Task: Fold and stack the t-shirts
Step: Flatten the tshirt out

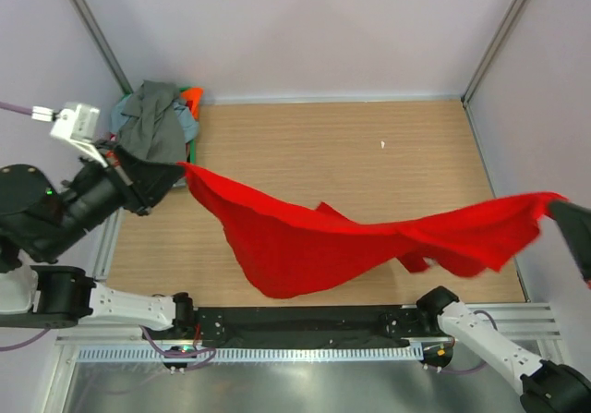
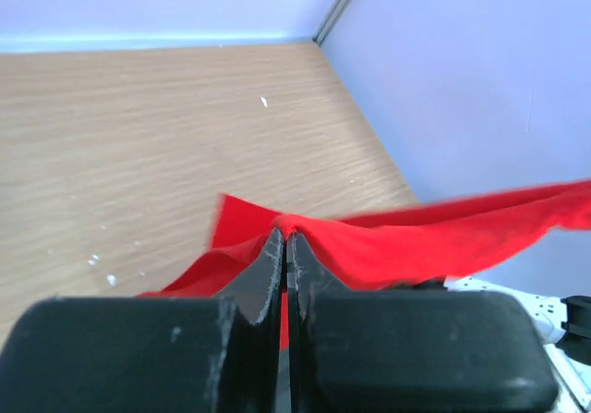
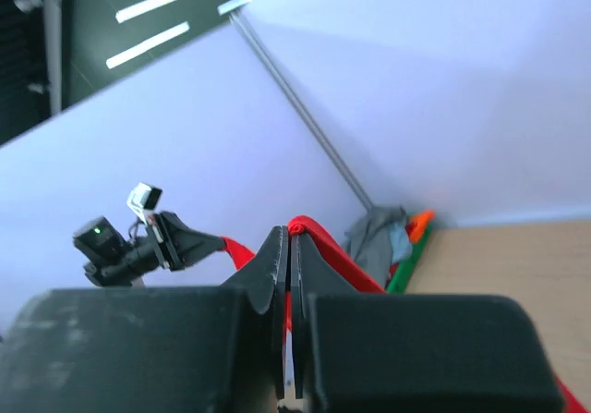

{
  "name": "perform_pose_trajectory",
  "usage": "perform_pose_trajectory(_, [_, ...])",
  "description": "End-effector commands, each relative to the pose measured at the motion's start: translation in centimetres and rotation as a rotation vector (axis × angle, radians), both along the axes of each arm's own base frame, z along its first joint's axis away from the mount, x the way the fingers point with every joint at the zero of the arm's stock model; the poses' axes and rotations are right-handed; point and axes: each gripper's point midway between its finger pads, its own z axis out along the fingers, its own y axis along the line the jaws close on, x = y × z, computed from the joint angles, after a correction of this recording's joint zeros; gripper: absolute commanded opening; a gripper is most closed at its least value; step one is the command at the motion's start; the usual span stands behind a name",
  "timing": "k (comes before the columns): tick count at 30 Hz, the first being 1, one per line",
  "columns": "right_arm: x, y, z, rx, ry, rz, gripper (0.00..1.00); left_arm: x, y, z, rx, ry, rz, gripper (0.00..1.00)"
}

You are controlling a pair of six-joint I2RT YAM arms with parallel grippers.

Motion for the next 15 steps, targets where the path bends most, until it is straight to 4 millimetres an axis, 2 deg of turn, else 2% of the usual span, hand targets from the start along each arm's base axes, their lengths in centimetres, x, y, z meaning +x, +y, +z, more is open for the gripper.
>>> perform_pose_trajectory(1, [-3.6, -4.7, 2.5, 0.084, -0.165, -0.136, 0.01, -0.1, 1.0, -1.3, 0.213, -0.108, -0.069, 0.0])
perform_pose_trajectory(2, [-4.6, -5.9, 2.7, 0.086, -0.205, -0.17, 0.01, 0.0, 1.2, -0.9, 0.206, -0.12, -0.066, 0.0])
perform_pose_trajectory(5, [-4.9, -7.0, 3.1, 0.032, -0.238, -0.233, 0.01, 0.6, 1.3, 0.1, 0.197, -0.175, -0.043, 0.0])
perform_pose_trajectory(6, [-3.2, -6.4, 3.1, -0.004, -0.204, -0.254, 0.01, 0.8, 1.1, -0.2, 0.215, -0.186, -0.035, 0.0])
perform_pose_trajectory(8, [-1.2, -5.9, 2.5, -0.065, -0.146, -0.284, 0.01, 1.5, 0.8, 0.3, 0.225, -0.221, 0.01, 0.0])
perform_pose_trajectory(9, [1.8, -4.5, 2.0, -0.126, -0.085, -0.3, 0.01, 2.0, 0.4, -0.2, 0.255, -0.228, 0.032, 0.0])
perform_pose_trajectory(10, [3.7, -4.2, 1.2, -0.16, -0.028, -0.334, 0.01, 2.5, 0.2, 0.2, 0.255, -0.242, 0.077, 0.0])
perform_pose_trajectory(11, [5.6, -3.6, 0.6, -0.193, 0.02, -0.356, 0.01, 3.0, -0.2, -0.4, 0.304, -0.257, 0.1, 0.0])
perform_pose_trajectory(12, [8.6, -2.4, -0.3, -0.248, 0.077, -0.374, 0.01, 3.3, -0.5, -0.5, 0.327, -0.271, 0.12, 0.0])
perform_pose_trajectory(14, [12.8, -1.3, -2.3, -0.314, 0.165, -0.433, 0.01, 4.3, -0.8, 0.0, 0.33, -0.297, 0.203, 0.0])
perform_pose_trajectory(15, [14.4, -0.8, -2.8, -0.338, 0.188, -0.453, 0.01, 4.7, -1.5, -1.0, 0.417, -0.33, 0.214, 0.0])
